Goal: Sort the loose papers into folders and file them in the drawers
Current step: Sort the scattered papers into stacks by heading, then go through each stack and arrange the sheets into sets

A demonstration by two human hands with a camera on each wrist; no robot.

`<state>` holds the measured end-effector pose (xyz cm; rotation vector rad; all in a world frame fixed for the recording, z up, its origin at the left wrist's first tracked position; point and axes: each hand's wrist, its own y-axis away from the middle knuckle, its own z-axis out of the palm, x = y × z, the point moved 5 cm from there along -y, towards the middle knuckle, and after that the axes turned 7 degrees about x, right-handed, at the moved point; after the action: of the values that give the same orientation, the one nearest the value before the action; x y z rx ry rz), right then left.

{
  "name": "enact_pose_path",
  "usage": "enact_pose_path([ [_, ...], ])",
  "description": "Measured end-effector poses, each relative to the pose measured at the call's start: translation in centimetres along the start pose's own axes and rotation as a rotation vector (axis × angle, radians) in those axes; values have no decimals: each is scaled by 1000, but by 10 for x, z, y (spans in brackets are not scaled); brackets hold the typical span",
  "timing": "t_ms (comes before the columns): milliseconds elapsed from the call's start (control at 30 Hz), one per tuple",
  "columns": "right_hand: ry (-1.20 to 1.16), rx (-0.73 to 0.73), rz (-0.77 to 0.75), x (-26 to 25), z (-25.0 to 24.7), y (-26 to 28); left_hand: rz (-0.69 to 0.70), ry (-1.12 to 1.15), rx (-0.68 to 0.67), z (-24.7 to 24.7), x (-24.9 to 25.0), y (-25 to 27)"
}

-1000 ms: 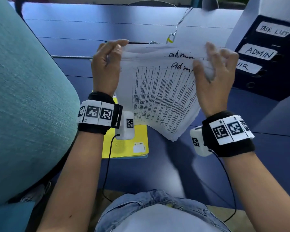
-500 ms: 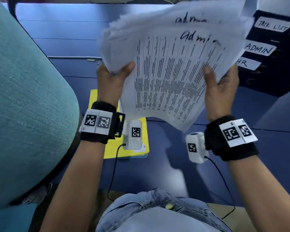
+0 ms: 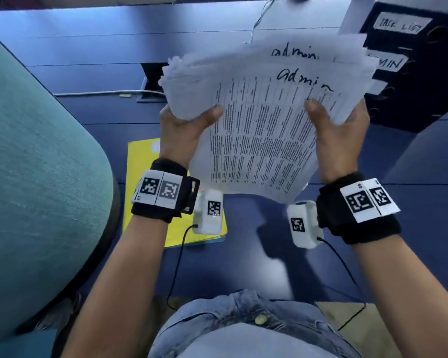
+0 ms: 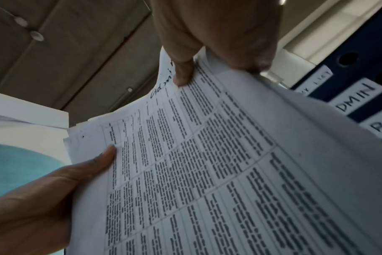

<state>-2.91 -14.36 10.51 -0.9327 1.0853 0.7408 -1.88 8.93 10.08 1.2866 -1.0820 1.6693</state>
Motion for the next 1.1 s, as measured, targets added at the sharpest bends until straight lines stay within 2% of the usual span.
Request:
enact_pose_path([
  [100, -71, 25, -57, -6, -9, -2, 20, 77, -31, -1, 6, 0],
  [167, -51, 32, 32, 8, -15, 4, -18, 53, -100, 1, -3, 4],
  [233, 16, 12, 165, 29, -18, 16, -110, -62, -140, 4, -27, 12],
  [300, 122, -66, 195, 54, -23, 25, -207, -138, -122, 6, -47, 21],
  [367, 248, -67, 200, 64, -28, 26, -249, -169, -72, 10, -52, 23],
  [500, 346, 49, 130, 41, -36, 11, -160, -286, 2, 20, -32, 16],
  [567, 346, 38, 108, 34, -38, 3, -170, -275, 8, 22, -26, 13],
  [667, 329, -30, 225, 50, -36, 6, -252, -317, -9, 17, -31, 15],
  [800, 337, -140, 410, 85, -23, 30, -419, -329, 123, -13, -58, 31],
  [967, 550, -421, 582, 125, 0, 54, -644, -551, 210, -66, -97, 52],
  [1100, 778, -632, 591, 149, 12, 73, -779, -696, 197, -92, -120, 64],
])
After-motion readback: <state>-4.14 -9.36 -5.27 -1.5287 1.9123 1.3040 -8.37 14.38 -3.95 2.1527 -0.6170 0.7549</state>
